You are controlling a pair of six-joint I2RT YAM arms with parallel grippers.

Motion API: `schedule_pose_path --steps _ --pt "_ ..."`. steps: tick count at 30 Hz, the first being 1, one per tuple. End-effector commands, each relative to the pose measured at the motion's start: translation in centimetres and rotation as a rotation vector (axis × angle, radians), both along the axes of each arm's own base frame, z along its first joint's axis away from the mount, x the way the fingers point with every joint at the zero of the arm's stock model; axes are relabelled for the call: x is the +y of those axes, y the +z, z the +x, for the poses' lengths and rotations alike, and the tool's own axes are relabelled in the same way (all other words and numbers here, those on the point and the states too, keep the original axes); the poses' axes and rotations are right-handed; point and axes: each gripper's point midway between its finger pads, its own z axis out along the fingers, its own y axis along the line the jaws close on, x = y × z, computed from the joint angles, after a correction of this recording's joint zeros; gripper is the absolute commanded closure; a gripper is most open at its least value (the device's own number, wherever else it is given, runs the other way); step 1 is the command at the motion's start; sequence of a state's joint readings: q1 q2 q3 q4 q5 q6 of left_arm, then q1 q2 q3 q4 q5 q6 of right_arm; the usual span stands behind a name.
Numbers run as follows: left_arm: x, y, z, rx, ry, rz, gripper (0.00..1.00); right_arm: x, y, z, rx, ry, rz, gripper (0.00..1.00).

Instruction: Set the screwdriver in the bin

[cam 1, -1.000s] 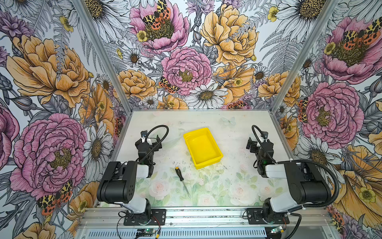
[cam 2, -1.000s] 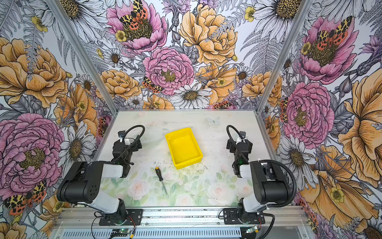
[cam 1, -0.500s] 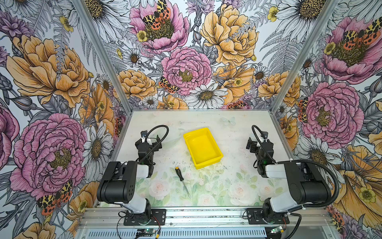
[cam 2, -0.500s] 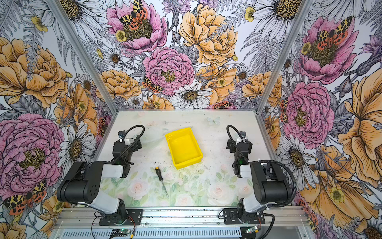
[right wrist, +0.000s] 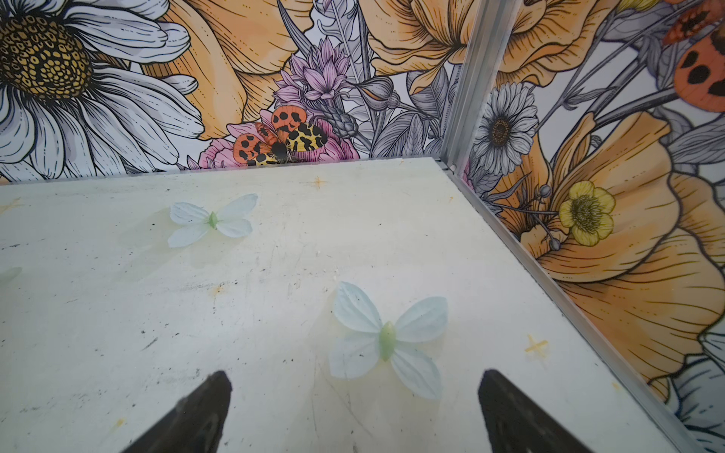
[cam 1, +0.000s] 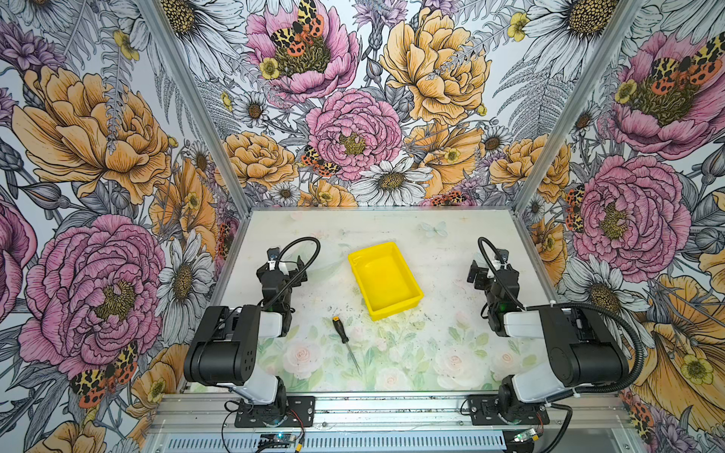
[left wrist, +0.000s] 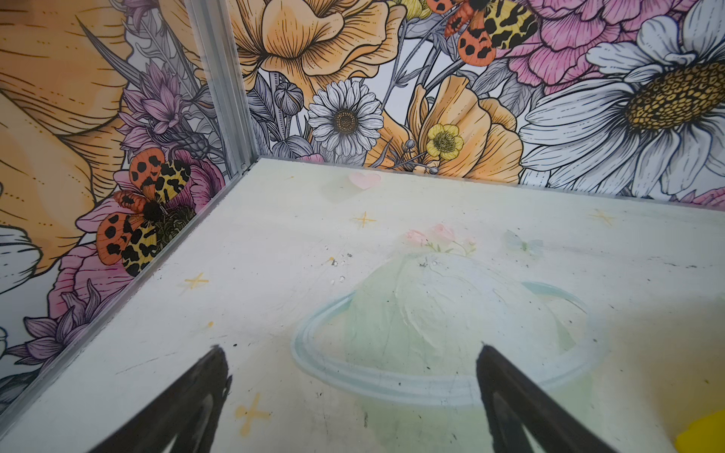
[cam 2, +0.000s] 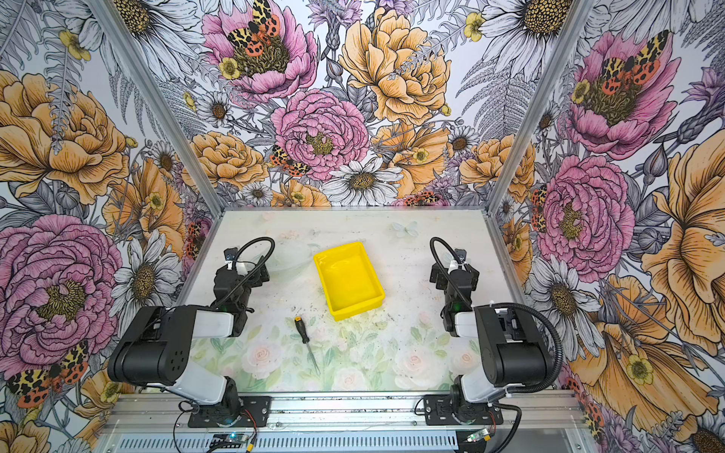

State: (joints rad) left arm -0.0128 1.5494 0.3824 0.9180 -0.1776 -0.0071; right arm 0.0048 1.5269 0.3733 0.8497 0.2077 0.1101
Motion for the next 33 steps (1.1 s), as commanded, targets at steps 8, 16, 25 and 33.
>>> schedule_pose_path --steps 8,16,25,33 --pt "-0.1 0.3 0.0 -0.015 -0.013 0.01 0.01 -0.1 0.7 0.5 -0.025 0.006 -0.008 0.01" --pt "1.3 0.9 -0.7 -0.036 0.105 0.02 0.01 1.1 1.4 1.1 0.013 0.077 -0.017 0.01" --pt "1.0 1.8 -1.0 -0.04 0.133 0.052 0.01 1.5 4.8 -0.6 -0.008 0.053 -0.024 0.01" --pt "0.3 3.9 -0.4 0.055 0.133 0.077 0.01 4.0 9.4 -2.4 -0.024 0.059 -0.001 0.0"
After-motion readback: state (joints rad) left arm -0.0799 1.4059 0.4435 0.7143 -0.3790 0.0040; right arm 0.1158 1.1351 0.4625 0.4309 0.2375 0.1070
